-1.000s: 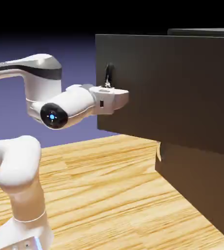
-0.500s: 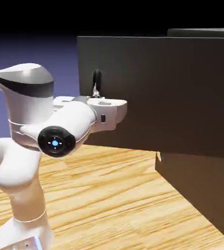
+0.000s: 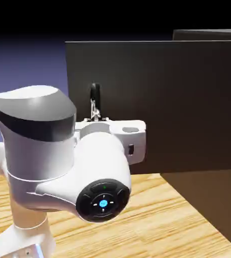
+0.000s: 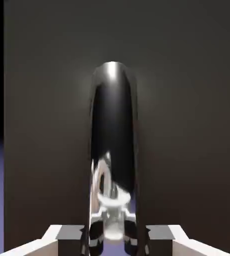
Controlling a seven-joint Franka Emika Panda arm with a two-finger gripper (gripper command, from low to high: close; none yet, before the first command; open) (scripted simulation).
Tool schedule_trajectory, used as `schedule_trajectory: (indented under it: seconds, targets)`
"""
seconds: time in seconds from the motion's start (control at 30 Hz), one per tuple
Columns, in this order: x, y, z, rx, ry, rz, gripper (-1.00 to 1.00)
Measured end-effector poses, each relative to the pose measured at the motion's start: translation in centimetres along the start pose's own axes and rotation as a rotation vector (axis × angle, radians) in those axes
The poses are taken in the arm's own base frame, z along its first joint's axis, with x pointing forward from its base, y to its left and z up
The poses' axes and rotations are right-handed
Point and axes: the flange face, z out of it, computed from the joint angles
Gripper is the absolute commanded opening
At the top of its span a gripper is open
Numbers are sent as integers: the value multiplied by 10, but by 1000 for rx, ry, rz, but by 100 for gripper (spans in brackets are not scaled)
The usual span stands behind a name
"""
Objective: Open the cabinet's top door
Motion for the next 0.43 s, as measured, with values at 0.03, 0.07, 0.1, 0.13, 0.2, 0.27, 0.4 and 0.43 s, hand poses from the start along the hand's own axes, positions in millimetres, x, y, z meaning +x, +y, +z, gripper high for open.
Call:
schedule_trajectory:
  seconds: [0.03,0.07,0.1,0.13,0.2,0.27,0.4,0.43]
  targets:
    - [2,2,-8,12,-12,0,-100]
    - [4,4,-17,24,-24,0,-100]
    - [6,6,-25,35,-35,0,-100]
    - [8,8,-33,47,-47,0,-100]
    - [12,12,-48,69,-69,0,-100]
    - [16,16,-62,90,-90,0,-100]
    - [25,25,-88,130,-130,0,-100]
    - [27,27,-95,140,-139,0,-100]
